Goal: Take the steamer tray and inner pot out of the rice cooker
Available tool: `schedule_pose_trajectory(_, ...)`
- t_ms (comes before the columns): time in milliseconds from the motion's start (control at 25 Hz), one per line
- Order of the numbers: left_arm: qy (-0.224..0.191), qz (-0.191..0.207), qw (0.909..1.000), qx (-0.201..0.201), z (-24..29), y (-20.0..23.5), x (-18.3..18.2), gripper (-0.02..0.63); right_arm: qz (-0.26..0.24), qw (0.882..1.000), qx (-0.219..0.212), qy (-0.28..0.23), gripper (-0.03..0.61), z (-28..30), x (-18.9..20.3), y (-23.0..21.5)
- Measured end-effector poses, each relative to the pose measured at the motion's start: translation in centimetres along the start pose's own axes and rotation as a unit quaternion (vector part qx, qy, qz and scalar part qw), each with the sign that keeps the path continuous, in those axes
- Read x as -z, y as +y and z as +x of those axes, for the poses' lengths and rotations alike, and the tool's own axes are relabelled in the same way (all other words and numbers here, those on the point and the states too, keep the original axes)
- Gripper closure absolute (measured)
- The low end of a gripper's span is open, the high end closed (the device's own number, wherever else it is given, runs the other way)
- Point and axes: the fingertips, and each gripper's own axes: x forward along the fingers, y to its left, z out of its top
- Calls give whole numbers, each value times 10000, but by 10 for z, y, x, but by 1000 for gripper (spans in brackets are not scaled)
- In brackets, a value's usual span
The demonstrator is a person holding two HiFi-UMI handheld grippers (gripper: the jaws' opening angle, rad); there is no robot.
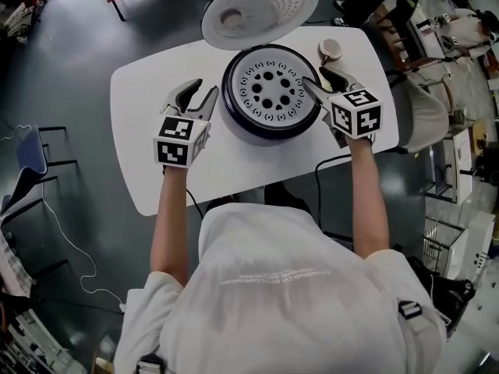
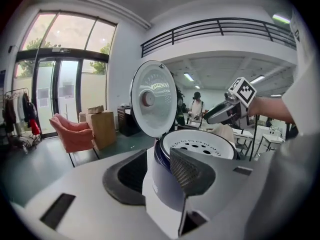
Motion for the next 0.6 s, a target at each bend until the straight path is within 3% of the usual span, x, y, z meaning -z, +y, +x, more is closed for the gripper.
schedule_pose_trajectory(280,271,-388,9974,-546,14,6,18,457,-264,9962,-589,590,313,54,16,-25)
schedule_pose_trajectory(600,408,-604,9947,-724,37,1,21,459,-556,9886,-902,1071,293,84,27,-45)
